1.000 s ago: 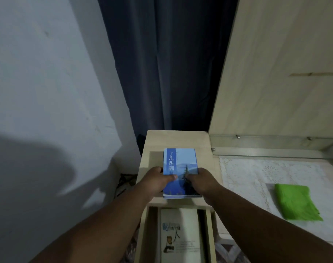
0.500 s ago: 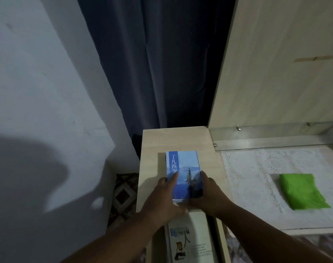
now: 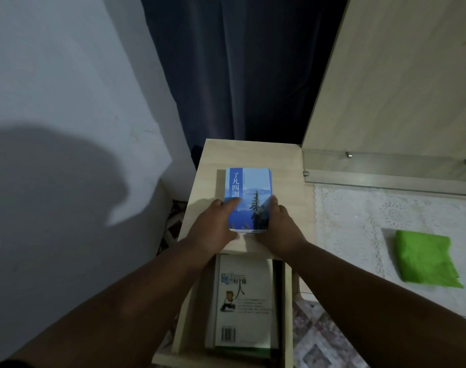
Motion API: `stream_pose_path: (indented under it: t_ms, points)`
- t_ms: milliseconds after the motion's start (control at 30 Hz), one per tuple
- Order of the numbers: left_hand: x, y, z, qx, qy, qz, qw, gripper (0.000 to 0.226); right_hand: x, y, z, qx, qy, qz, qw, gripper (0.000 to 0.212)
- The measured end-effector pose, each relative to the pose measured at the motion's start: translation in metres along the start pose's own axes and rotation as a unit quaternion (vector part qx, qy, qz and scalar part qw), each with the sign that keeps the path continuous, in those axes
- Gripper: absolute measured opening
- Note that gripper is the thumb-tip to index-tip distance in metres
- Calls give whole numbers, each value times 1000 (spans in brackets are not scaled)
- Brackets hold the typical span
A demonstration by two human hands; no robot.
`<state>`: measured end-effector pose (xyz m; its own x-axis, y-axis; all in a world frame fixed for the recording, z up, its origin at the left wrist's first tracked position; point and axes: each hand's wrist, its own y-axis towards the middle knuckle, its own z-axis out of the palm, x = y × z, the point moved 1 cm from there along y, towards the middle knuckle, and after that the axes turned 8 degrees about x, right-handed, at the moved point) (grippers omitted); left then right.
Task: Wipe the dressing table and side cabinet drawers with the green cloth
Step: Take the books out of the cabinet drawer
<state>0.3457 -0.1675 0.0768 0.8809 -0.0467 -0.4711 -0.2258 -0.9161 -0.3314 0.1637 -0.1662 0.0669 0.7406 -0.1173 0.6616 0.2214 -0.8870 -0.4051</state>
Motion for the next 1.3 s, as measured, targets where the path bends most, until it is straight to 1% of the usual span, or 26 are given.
stream_pose_path:
  t_ms: [67,100,167,200,233,267,300,333,367,400,433,500,567,600,633,733,767,833,900,1000,1067,1133,1200,1233,1267,1300]
  points:
    - [-4,-7,-4,-20,-22,-5,1000,103,3,-12,2,-17,33,14,999,119]
    - [-5,-16,-3,-50,-29,1,998,97,3,-23,4,-46,52,18,997,117]
    - [-4,-43,10,-139,-76,38,987,66,-4,-51,19,-119,80,-4,990,101]
    - [0,-60,24,-173,-105,49,978,49,-11,-67,31,-133,92,-12,987,89]
    - [7,-77,43,-176,-121,34,976,37,-16,-84,44,-117,108,-3,987,77]
    - [14,-91,61,-144,-143,5,979,31,-23,-97,59,-76,130,29,988,70]
    - [24,-103,85,-81,-170,-44,981,31,-28,-108,76,-16,164,73,984,69]
    - [33,-110,105,-14,-189,-86,978,38,-34,-113,92,46,190,114,974,72]
    - [39,-113,120,41,-211,-122,969,49,-39,-116,106,85,203,139,965,82]
    - [46,-113,134,83,-244,-154,954,57,-43,-116,117,100,199,155,962,95]
    - [46,-113,141,106,-291,-199,930,59,-44,-114,123,97,198,165,961,104]
    - [54,-107,159,112,-333,-272,896,53,-45,-108,132,72,214,182,957,107]
    - [73,-96,188,102,-326,-303,889,73,-42,-102,139,58,221,199,953,105]
    - [72,-94,193,94,-332,-311,886,82,-41,-100,143,53,208,211,954,103]
    - [76,-91,201,83,-353,-321,875,81,-40,-98,145,46,191,216,956,101]
    - [48,-91,171,45,-415,-348,839,53,-39,-94,151,52,160,225,960,97]
    - [46,-89,167,46,-435,-359,825,53,-40,-94,151,61,160,230,958,98]
    - [48,-85,166,65,-451,-364,812,70,-43,-94,149,71,166,235,955,97]
    - [59,-83,172,86,-448,-360,814,85,-45,-95,144,76,176,223,956,89]
    - [60,-87,164,110,-466,-321,817,89,-50,-99,141,92,158,199,963,72]
    - [53,-90,151,125,-472,-296,821,89,-50,-102,134,106,180,195,958,64]
    - [44,-94,134,143,-465,-281,827,82,-47,-107,124,128,208,189,951,53]
    - [36,-98,111,168,-481,-285,812,71,-42,-116,109,145,225,165,949,34]
    - [31,-101,98,186,-497,-295,795,61,-39,-122,101,142,236,153,949,28]
    - [29,-103,88,204,-514,-306,775,50,-40,-126,94,114,225,145,957,27]
    - [28,-107,77,215,-530,-314,758,42,-41,-129,87,61,192,139,970,29]
